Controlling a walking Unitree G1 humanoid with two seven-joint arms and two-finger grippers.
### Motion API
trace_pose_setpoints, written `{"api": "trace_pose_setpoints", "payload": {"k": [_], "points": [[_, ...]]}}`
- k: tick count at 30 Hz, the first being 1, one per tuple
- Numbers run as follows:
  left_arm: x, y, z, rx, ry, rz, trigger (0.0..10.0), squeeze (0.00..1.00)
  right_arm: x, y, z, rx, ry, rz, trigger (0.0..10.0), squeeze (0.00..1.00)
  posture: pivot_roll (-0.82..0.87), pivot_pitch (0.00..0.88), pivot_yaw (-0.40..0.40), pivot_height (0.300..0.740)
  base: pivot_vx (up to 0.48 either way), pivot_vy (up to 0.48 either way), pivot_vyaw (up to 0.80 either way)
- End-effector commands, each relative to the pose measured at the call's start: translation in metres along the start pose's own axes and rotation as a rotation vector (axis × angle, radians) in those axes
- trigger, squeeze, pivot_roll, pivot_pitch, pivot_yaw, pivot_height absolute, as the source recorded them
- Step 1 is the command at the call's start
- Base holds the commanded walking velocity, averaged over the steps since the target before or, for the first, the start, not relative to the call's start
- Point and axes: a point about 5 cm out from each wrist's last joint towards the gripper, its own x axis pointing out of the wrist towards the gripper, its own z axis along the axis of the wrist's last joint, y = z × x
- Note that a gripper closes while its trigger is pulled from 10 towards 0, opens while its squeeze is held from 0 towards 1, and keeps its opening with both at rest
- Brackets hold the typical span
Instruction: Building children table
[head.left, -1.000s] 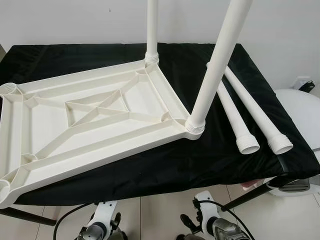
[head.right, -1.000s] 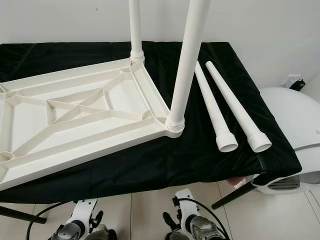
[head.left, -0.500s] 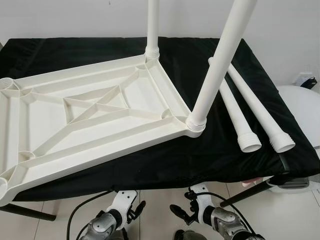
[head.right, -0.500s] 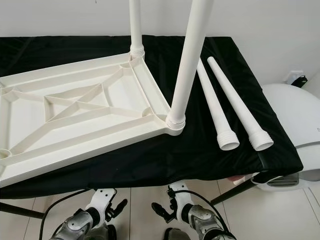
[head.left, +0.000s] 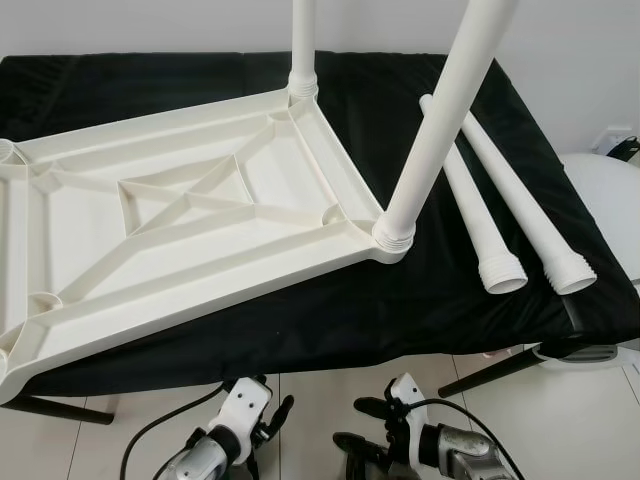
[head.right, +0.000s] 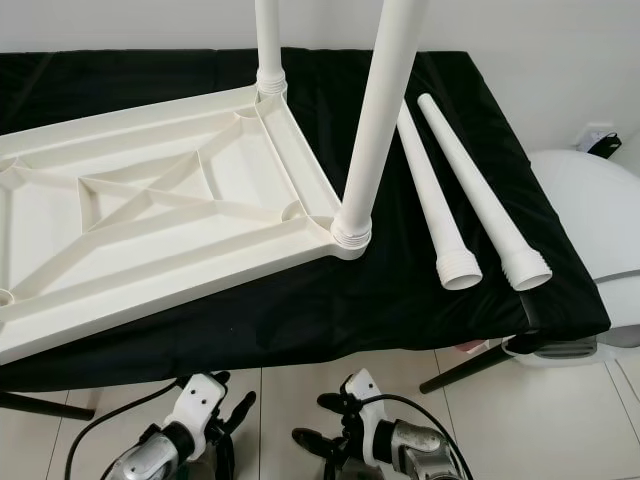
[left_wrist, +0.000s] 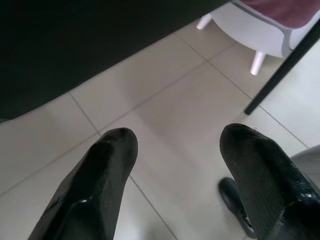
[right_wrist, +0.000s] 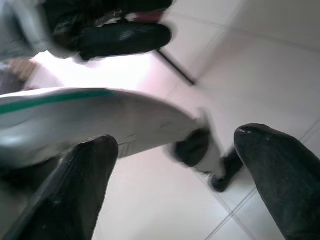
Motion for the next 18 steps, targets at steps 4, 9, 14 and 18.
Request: {"api": "trace_pose_setpoints", "payload": {"k": [4, 9, 14, 18], "points": [[-0.01, -0.016, 0.004, 0.04, -0.051, -0.206, 10.0, 0.0, -0.004, 0.007, 0.002, -0.003, 0.004, 0.1, 10.0, 0.0, 0.03, 0.242, 0.013, 0.74, 0.0, 0.0, 0.0], [-0.013, -0.025, 0.016, 0.066, -0.1, -0.204, 10.0, 0.0, -0.011, 0.008, 0.014, -0.063, 0.004, 0.174, 10.0, 0.0, 0.05, 0.239, 0.001, 0.74, 0.0, 0.0, 0.0], [-0.012, -0.027, 0.03, 0.11, -0.151, -0.238, 10.0, 0.0, -0.018, 0.008, 0.033, -0.118, -0.001, 0.262, 10.0, 0.0, 0.08, 0.243, -0.016, 0.74, 0.0, 0.0, 0.0], [-0.014, -0.027, 0.039, 0.153, -0.184, -0.278, 10.0, 0.0, -0.022, 0.009, 0.048, -0.143, -0.011, 0.311, 10.0, 0.0, 0.08, 0.254, -0.026, 0.74, 0.0, 0.0, 0.0]]}}
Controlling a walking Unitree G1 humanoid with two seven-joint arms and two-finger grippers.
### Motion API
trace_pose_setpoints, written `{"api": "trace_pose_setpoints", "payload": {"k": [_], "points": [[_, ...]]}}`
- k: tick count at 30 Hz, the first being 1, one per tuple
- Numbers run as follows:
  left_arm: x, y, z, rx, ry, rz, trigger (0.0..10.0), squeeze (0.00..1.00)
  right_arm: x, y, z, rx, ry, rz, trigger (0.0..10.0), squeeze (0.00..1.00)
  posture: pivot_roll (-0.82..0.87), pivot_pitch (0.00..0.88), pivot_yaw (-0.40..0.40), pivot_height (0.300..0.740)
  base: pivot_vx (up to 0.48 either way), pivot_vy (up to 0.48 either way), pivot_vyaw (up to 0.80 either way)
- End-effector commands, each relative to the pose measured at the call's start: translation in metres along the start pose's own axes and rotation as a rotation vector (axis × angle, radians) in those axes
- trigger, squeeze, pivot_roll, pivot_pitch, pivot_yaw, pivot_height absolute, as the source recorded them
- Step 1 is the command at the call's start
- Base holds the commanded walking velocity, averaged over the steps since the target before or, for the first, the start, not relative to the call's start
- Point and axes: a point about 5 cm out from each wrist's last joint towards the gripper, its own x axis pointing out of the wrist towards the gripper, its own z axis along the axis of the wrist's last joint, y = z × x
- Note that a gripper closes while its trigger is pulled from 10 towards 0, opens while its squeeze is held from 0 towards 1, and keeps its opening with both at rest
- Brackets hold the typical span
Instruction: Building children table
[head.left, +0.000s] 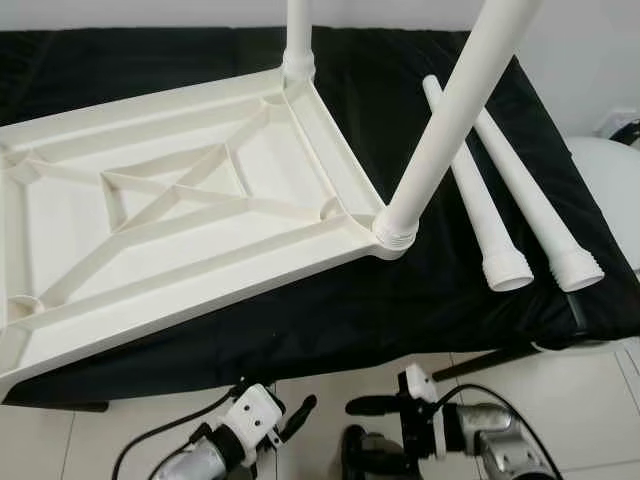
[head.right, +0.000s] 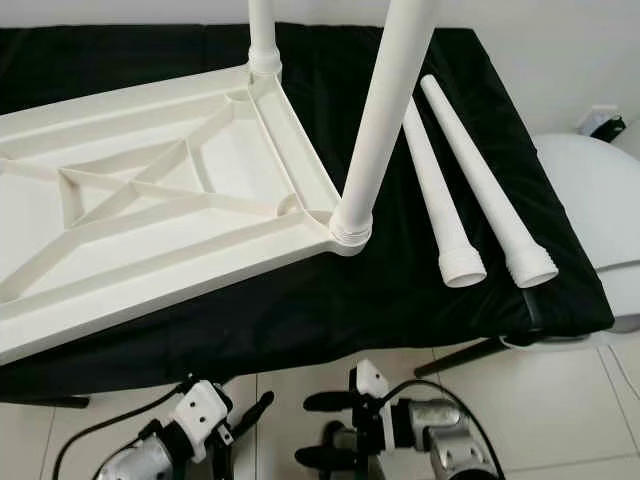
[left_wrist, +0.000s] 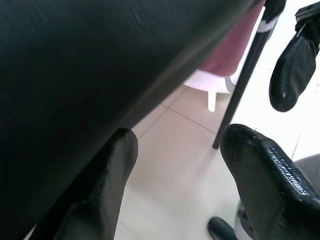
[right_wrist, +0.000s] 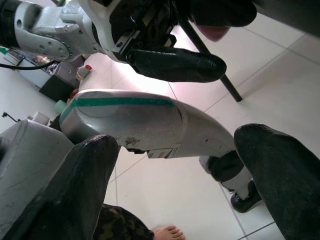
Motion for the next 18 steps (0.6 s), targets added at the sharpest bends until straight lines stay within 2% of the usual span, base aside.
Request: {"api": "trace_pose_setpoints", "payload": {"k": [1, 9, 11, 16, 18], "points": [[-0.005, -0.01, -0.004, -0.01, 0.027, -0.085, 10.0, 0.0, 0.001, 0.005, -0.003, 0.026, -0.001, 0.034, 10.0, 0.0, 0.08, 0.254, -0.026, 0.74, 0.0, 0.0, 0.0], [-0.011, -0.003, 0.008, 0.028, -0.021, -0.19, 10.0, 0.0, -0.003, 0.005, 0.023, -0.03, -0.005, 0.125, 10.0, 0.0, 0.09, 0.244, -0.037, 0.74, 0.0, 0.0, 0.0], [-0.014, 0.001, 0.029, 0.028, -0.062, -0.254, 10.0, 0.0, -0.004, 0.007, 0.033, -0.06, 0.006, 0.174, 10.0, 0.0, 0.09, 0.25, -0.033, 0.74, 0.0, 0.0, 0.0], [-0.019, 0.001, 0.048, -0.002, -0.085, -0.331, 10.0, 0.0, -0.007, 0.01, 0.039, -0.069, 0.033, 0.22, 10.0, 0.0, 0.09, 0.258, -0.034, 0.74, 0.0, 0.0, 0.0], [-0.025, -0.001, 0.061, -0.009, -0.093, -0.396, 10.0, 0.0, -0.01, 0.016, 0.045, -0.071, 0.059, 0.259, 10.0, 0.0, 0.09, 0.272, -0.044, 0.74, 0.0, 0.0, 0.0]]}}
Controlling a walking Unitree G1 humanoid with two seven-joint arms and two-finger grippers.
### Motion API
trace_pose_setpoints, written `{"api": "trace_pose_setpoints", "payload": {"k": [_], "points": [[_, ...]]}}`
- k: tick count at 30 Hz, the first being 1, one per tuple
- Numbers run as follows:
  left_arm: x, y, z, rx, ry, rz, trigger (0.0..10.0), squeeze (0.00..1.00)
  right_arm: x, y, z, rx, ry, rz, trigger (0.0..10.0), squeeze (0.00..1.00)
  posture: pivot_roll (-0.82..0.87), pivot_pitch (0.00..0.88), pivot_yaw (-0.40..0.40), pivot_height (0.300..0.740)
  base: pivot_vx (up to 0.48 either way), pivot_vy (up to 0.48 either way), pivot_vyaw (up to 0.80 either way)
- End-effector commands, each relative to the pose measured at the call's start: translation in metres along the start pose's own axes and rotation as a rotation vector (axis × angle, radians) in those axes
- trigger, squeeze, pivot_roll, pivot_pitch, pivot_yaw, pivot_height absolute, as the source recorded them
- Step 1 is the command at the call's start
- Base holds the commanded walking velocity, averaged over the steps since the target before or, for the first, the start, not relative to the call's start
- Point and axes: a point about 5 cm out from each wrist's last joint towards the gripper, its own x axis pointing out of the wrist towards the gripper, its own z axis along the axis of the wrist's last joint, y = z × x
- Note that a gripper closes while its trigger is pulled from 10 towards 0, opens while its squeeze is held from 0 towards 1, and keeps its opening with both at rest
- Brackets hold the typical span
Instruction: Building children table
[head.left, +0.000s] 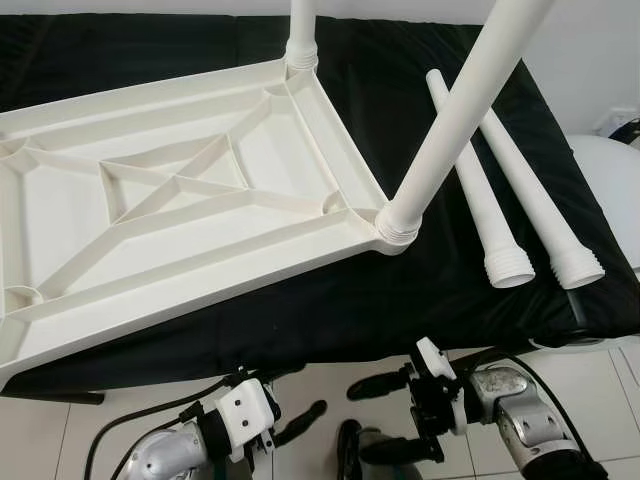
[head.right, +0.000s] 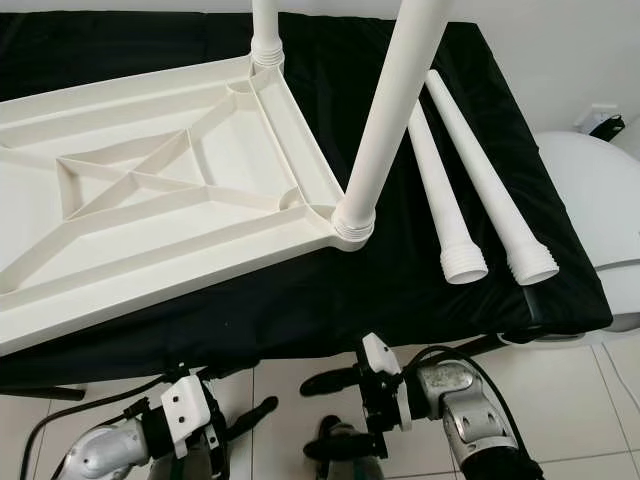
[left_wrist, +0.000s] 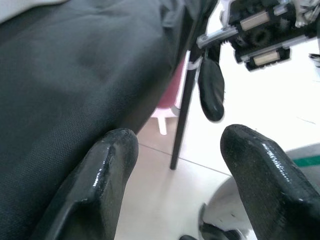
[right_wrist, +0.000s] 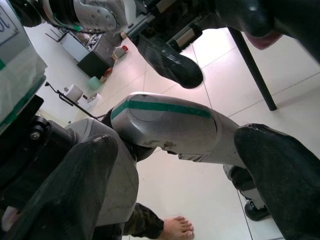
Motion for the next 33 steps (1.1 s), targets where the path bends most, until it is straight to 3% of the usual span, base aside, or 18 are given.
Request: {"api": "trace_pose_setpoints", "payload": {"k": [1, 9, 14, 18, 19, 23, 28, 31, 33], "points": [[-0.003, -0.012, 0.012, -0.023, -0.011, -0.105, 10.0, 0.0, 0.001, 0.01, 0.001, 0.01, 0.014, 0.062, 10.0, 0.0, 0.09, 0.279, -0.047, 0.74, 0.0, 0.0, 0.0], [-0.005, -0.016, 0.038, -0.006, -0.047, -0.147, 10.0, 0.0, 0.002, 0.016, 0.019, -0.032, 0.006, 0.114, 10.0, 0.0, 0.11, 0.283, -0.062, 0.74, 0.0, 0.0, 0.0], [-0.01, -0.01, 0.048, 0.001, -0.041, -0.12, 10.0, 0.0, 0.002, 0.011, 0.031, -0.062, -0.016, 0.116, 10.0, 0.0, 0.12, 0.273, -0.065, 0.74, 0.0, 0.0, 0.0], [-0.015, 0.007, 0.053, -0.017, -0.027, -0.014, 10.0, 0.0, -0.001, -0.002, 0.044, -0.105, -0.057, 0.057, 10.0, 0.0, 0.14, 0.252, -0.053, 0.74, 0.0, 0.0, 0.0], [-0.015, 0.018, 0.054, -0.022, -0.022, 0.055, 10.0, 0.0, -0.002, -0.011, 0.05, -0.121, -0.081, 0.007, 10.0, 0.0, 0.14, 0.245, -0.053, 0.74, 0.0, 0.0, 0.0], [-0.006, 0.039, 0.05, -0.023, -0.019, 0.223, 10.0, 0.0, -0.002, -0.024, 0.056, -0.126, -0.155, -0.127, 10.0, 0.0, 0.13, 0.215, -0.034, 0.74, 0.0, 0.0, 0.0], [-0.003, 0.043, 0.051, -0.009, -0.033, 0.28, 10.0, 0.0, -0.001, -0.024, 0.055, -0.117, -0.174, -0.154, 10.0, 0.0, 0.13, 0.21, -0.03, 0.74, 0.0, 0.0, 0.0], [0.004, 0.061, 0.049, -0.037, -0.059, 0.388, 10.0, 0.0, -0.002, -0.023, 0.049, -0.091, -0.21, -0.253, 10.0, 0.0, 0.1, 0.185, -0.009, 0.74, 0.0, 0.0, 0.0], [0.004, 0.063, 0.048, -0.043, -0.062, 0.401, 10.0, 0.0, -0.002, -0.022, 0.048, -0.086, -0.216, -0.267, 10.0, 0.0, 0.1, 0.18, -0.005, 0.74, 0.0, 0.0, 0.0]]}}
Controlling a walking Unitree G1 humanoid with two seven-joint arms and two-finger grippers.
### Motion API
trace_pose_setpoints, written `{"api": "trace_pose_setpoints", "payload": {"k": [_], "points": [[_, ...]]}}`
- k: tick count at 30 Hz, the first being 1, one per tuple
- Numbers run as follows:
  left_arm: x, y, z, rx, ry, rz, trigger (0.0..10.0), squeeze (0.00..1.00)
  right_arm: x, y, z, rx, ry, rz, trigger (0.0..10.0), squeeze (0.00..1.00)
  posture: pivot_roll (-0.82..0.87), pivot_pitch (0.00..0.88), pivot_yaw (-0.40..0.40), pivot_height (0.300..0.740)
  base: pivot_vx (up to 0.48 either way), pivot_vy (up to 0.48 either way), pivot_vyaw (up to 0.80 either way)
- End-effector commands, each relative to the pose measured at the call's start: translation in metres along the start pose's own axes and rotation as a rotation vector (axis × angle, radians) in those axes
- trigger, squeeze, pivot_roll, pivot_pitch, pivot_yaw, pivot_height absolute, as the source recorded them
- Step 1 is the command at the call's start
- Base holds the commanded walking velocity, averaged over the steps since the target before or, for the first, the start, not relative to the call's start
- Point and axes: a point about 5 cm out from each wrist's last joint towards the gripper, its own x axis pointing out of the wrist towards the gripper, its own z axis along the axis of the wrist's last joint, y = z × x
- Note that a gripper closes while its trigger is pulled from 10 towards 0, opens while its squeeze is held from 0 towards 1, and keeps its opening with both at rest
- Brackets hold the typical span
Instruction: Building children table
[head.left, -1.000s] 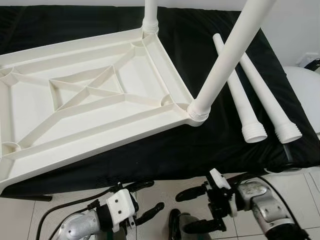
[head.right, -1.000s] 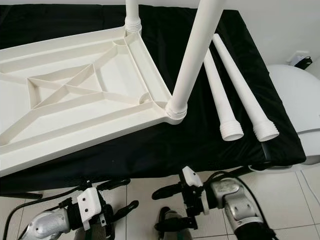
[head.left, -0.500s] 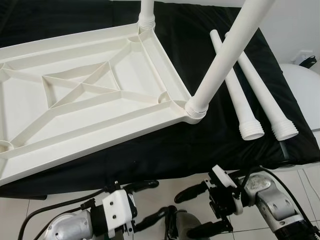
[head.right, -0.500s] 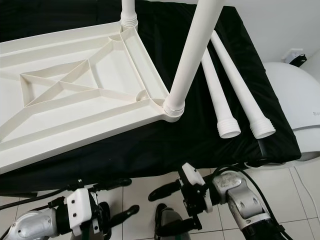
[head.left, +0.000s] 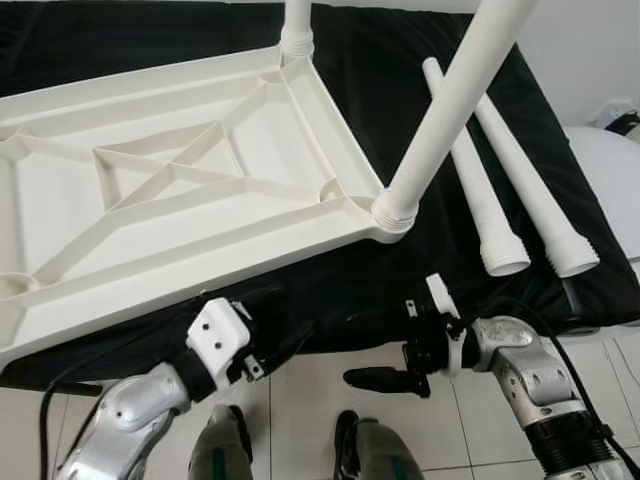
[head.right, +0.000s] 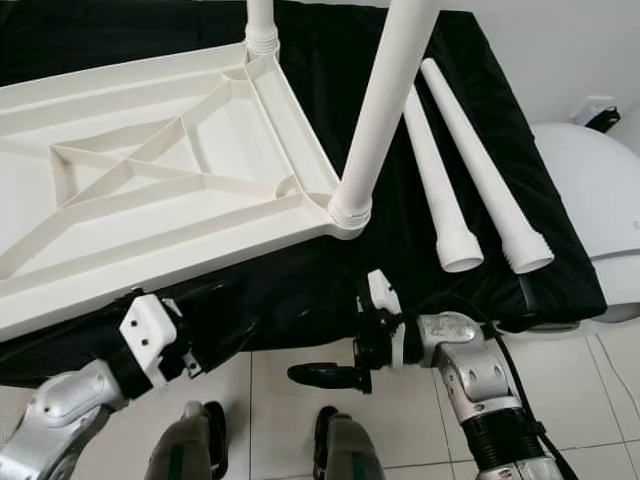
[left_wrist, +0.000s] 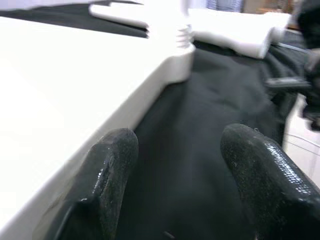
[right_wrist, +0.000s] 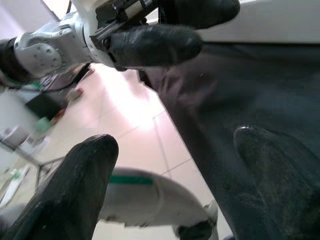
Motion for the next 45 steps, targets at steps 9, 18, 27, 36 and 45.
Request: {"api": "trace_pose_setpoints", "payload": {"k": [9, 18, 27, 36, 45], "points": [[0.021, 0.026, -0.015, -0.02, 0.04, 0.142, 10.0, 0.0, -0.022, -0.005, -0.002, -0.001, -0.031, -0.19, 10.0, 0.0, 0.04, 0.16, 0.05, 0.74, 0.0, 0.0, 0.0], [0.059, 0.047, -0.021, -0.009, 0.03, 0.187, 10.0, 0.0, -0.038, -0.018, 0.013, -0.058, -0.145, -0.433, 10.0, 1.0, 0.01, 0.157, 0.073, 0.74, 0.0, 0.0, 0.0], [0.087, 0.051, -0.018, 0.038, 0.027, 0.088, 10.0, 0.0, -0.041, -0.021, 0.022, -0.103, -0.22, -0.597, 10.0, 1.0, 0.02, 0.175, 0.06, 0.74, 0.0, 0.0, 0.0], [0.104, 0.03, -0.014, 0.05, -0.001, -0.103, 10.0, 0.0, -0.05, -0.012, 0.025, -0.131, -0.204, -0.637, 10.0, 0.0, -0.01, 0.192, 0.074, 0.74, 0.0, 0.0, 0.0], [0.115, 0.018, -0.01, 0.051, -0.021, -0.236, 10.0, 0.0, -0.058, -0.011, 0.019, -0.171, -0.196, -0.791, 10.0, 0.0, -0.02, 0.198, 0.079, 0.74, 0.0, 0.0, 0.0]]}}
